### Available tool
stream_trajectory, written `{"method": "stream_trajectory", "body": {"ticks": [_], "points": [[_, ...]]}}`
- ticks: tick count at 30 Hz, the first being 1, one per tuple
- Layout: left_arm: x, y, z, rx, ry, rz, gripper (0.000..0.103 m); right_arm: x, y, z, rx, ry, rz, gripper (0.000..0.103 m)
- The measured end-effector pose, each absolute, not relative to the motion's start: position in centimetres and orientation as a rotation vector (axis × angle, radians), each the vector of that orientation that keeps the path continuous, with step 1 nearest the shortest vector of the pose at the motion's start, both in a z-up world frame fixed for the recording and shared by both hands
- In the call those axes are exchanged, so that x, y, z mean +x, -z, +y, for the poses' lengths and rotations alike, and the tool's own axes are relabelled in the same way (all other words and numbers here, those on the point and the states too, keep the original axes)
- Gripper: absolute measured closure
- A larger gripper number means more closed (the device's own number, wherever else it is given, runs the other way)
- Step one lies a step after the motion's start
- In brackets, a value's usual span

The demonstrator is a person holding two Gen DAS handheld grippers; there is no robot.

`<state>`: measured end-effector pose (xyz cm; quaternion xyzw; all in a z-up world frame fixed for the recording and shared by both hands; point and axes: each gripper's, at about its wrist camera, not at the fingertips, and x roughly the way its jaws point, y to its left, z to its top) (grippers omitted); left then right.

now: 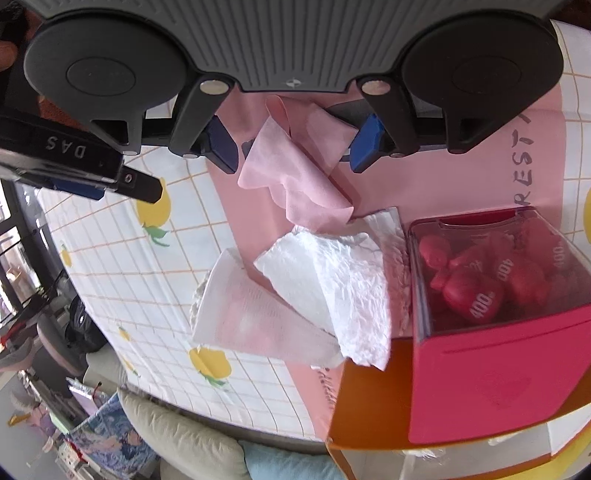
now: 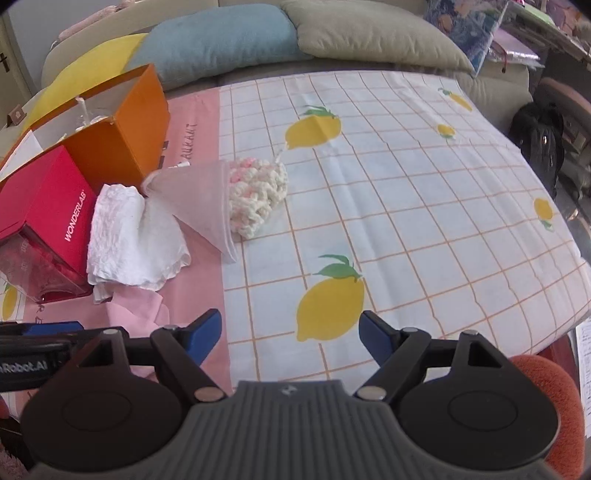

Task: Organize soft objects
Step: 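Grasp the pink cloth with the left gripper while the right gripper grasps the clear plastic cone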

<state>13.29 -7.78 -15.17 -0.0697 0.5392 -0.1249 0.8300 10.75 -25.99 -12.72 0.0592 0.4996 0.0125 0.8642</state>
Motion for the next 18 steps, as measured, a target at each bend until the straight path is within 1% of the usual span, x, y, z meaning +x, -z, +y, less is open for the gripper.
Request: {"method": "stream_trajectory", "body": {"ticks": [8, 9, 12, 17, 18], "points": [[13.5, 17.4, -10.2, 0.031, 0.271, 1.139, 0.022, 11.1, 13.4, -25.9, 0.132, -0.047, 1.065, 0.023], [13.5, 17.4, -10.5, 0.061, 0.271, 1.124, 0.025, 11.2, 13.5, -25.9, 0.134, -0.048, 1.067, 0.023], [13.3, 17.5, -11.0, 0.124, 0.281, 1.096, 0.026, 11.3, 13.7, -25.9, 0.137, -0.049, 1.077, 0.023], [12.7, 17.4, -11.2, 0.174, 0.309, 1.058, 0.041, 11.5, 13.9, -25.7, 0.128, -0.058, 1.078, 0.023], [12.6, 17.3, -11.4, 0.178, 0.321, 1.053, 0.05, 11.5, 14.0, -25.6, 0.123, -0.061, 1.076, 0.023]]}}
